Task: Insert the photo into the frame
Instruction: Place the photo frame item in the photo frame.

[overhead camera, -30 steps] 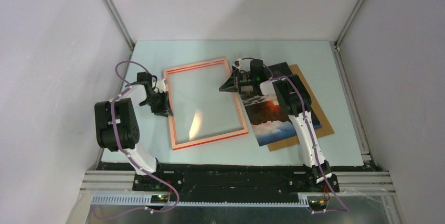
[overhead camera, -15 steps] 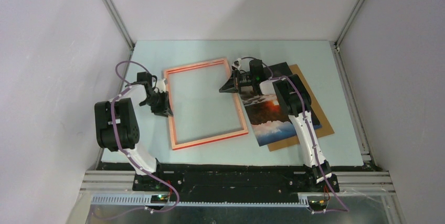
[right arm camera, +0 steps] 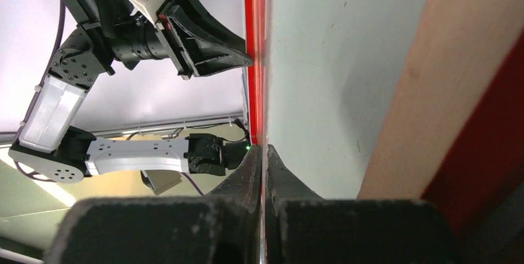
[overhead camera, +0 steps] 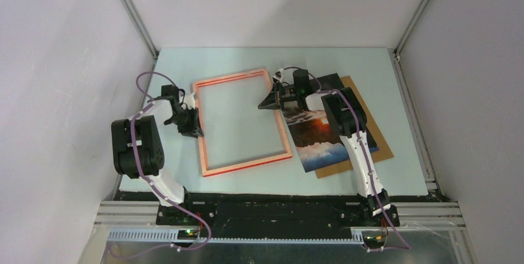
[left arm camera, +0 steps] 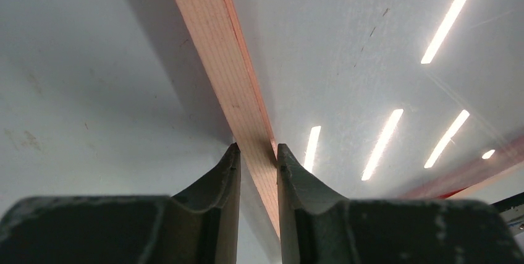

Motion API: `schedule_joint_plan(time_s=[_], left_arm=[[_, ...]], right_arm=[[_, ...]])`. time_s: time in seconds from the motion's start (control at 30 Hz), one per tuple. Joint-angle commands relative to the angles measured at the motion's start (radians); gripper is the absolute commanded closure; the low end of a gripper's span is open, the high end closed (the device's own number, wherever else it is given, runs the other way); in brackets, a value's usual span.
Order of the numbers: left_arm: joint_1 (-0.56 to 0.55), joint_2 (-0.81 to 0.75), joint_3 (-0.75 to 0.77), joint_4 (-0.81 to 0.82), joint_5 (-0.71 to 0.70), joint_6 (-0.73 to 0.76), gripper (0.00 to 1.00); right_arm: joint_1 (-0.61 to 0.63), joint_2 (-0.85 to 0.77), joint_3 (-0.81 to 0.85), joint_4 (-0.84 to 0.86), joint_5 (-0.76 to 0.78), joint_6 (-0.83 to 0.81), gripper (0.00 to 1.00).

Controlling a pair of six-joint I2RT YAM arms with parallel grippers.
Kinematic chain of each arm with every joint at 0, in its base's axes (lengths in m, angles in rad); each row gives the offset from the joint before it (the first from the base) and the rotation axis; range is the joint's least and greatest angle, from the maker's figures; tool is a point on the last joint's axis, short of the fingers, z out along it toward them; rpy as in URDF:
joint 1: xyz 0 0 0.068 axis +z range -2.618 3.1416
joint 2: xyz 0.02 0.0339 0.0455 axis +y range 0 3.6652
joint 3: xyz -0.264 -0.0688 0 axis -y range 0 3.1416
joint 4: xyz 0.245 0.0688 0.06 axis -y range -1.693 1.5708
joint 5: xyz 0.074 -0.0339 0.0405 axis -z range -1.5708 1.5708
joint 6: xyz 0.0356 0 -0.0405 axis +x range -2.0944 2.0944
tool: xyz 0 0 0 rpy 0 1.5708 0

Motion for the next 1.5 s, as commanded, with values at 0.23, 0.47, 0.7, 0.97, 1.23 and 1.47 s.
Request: schedule_joint_plan(time_s=[0.23,0.47,0.7,0.97,1.23,1.47], left_arm=[[-0.007,-0.01,0.019,-0.002,0.072,0.042,0.78],[-0.007,-0.015,0.017,-0.002,0.072,0.039,0.73],[-0.007,-0.016,0.017,-0.002,0.075,0.04,0.73],[-0.008,-0.019,0.015,-0.002,0.079,0.04,0.71],[-0.008,-0.026,0.016,-0.002,0.078,0.038,0.7],[-0.009,-0.038,0.016,-0.002,0.077,0.037,0.67]], right_arm=[[0.03,-0.075,0.046,-0.136,0.057,-0.123,1.0],[0.035,-0.082,0.034,-0.158,0.075,-0.141,1.0],[0.037,-0.085,0.05,-0.226,0.09,-0.197,1.0],[0.041,-0.101,0.066,-0.316,0.116,-0.269,0.88],[0.047,-0.131,0.073,-0.417,0.157,-0.358,0.74],[0.046,-0.141,0.094,-0.496,0.178,-0.412,0.64]])
